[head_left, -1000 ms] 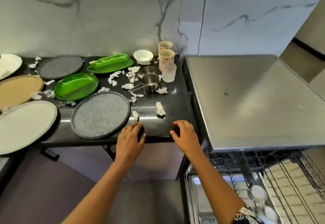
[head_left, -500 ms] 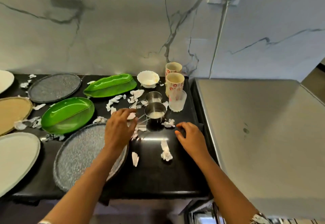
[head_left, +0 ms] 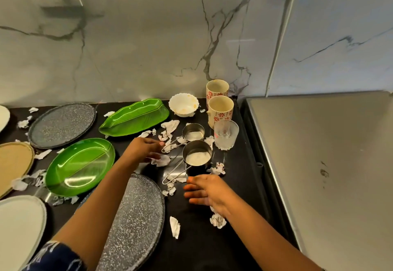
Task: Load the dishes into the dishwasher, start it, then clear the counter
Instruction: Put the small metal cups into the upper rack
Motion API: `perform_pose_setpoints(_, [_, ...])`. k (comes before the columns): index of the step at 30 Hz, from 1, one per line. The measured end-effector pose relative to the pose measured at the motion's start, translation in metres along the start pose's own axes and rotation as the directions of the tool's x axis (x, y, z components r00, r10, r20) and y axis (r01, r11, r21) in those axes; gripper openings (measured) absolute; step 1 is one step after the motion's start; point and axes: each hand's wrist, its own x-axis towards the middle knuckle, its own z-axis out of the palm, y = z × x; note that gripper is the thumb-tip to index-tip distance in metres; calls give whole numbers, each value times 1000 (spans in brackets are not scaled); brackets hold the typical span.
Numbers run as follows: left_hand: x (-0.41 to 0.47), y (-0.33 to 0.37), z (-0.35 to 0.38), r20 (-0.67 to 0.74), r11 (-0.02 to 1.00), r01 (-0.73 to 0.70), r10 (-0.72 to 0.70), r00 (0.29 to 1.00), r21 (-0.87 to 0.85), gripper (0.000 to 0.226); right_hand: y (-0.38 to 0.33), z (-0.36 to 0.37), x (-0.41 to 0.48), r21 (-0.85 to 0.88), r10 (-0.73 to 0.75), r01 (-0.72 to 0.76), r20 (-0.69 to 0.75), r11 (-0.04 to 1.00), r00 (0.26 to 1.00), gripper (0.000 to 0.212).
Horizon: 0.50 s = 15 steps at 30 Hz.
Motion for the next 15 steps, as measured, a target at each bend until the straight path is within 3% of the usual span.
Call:
perform_pose_setpoints(3, [7,3,-4,130,978,107,-85,988,-177,14,1,21,8,190,11,-4,-37,982,999,17])
perform_pose_setpoints(8, [21,9,-2,300,977,164,-117,947,-137,13,-4,50,16,233,-3,53,-211,971,977,13])
perform_pose_setpoints(15, [19,8,-6,379,953,183,-82,922,-240,9,-6,58,9,325,-78,215,-386,921,919,12])
